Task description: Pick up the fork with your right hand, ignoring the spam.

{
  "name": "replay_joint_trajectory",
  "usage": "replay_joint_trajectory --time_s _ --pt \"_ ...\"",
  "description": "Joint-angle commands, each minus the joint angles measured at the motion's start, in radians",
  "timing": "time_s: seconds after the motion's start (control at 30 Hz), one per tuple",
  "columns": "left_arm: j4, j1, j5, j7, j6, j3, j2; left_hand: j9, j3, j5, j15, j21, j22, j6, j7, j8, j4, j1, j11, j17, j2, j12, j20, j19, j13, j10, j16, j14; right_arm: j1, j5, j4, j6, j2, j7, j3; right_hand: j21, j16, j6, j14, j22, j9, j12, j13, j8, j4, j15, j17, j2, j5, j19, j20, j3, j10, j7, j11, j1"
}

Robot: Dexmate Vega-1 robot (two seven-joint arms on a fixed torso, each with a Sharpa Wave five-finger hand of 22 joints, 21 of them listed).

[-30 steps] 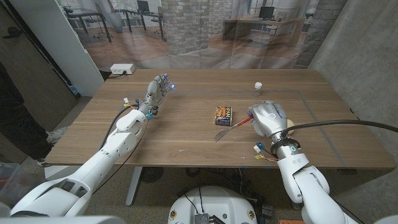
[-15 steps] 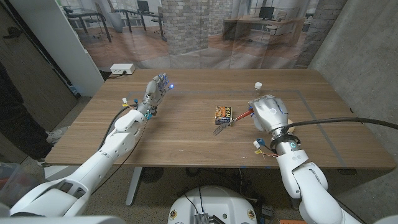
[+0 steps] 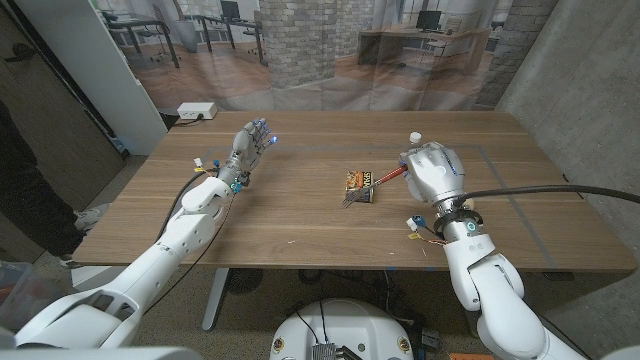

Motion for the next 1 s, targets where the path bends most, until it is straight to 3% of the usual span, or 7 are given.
replay_joint_trajectory --time_s 0.03,0.5,1.0 --pt "-0.01 0.004 -0.002 -0.011 0.007 -0.002 0.013 0.003 0.0 0.007 -0.003 -0.003 0.005 -0.099 -0.003 0.0 -0.002 0.006 0.002 0.001 0.104 0.001 0.006 -0.103 0.002 -0.086 0.0 -0.071 0.023 0.01 0.008 0.004 0.011 -0.019 0.001 0.01 -0.006 0.096 0.012 0.002 0.04 -0.004 -0.001 0.0 -0.002 -0.091 0.005 0.071 0.005 -0.009 -0.119 -0.004 0.012 -0.055 0.002 0.07" --pt "-0.022 0.008 -0.012 -0.045 0.015 -0.006 0.036 0.003 0.0 0.007 -0.002 -0.005 0.005 -0.1 -0.003 0.0 -0.002 0.006 0.0 0.001 0.104 0.001 0.008 -0.102 0.002 -0.087 0.0 -0.071 0.042 -0.021 0.022 -0.013 0.03 -0.059 -0.015 0.017 -0.014 0.098 0.016 0.001 0.042 -0.007 0.004 -0.002 0.001 -0.09 0.013 0.074 0.005 -0.012 -0.12 -0.012 0.011 -0.056 0.002 0.071" --pt "0.072 -0.048 -0.021 -0.159 0.017 0.007 0.041 0.003 0.001 0.007 -0.003 -0.008 0.005 -0.1 -0.003 0.0 -0.002 0.006 0.002 0.001 0.104 0.001 0.007 -0.102 0.002 -0.087 0.0 -0.071 0.084 -0.152 0.074 -0.057 0.104 -0.066 -0.089 0.025 -0.024 0.099 0.019 -0.001 0.044 -0.013 0.005 -0.006 0.003 -0.091 0.022 0.076 0.005 -0.015 -0.123 -0.021 0.011 -0.058 -0.001 0.076"
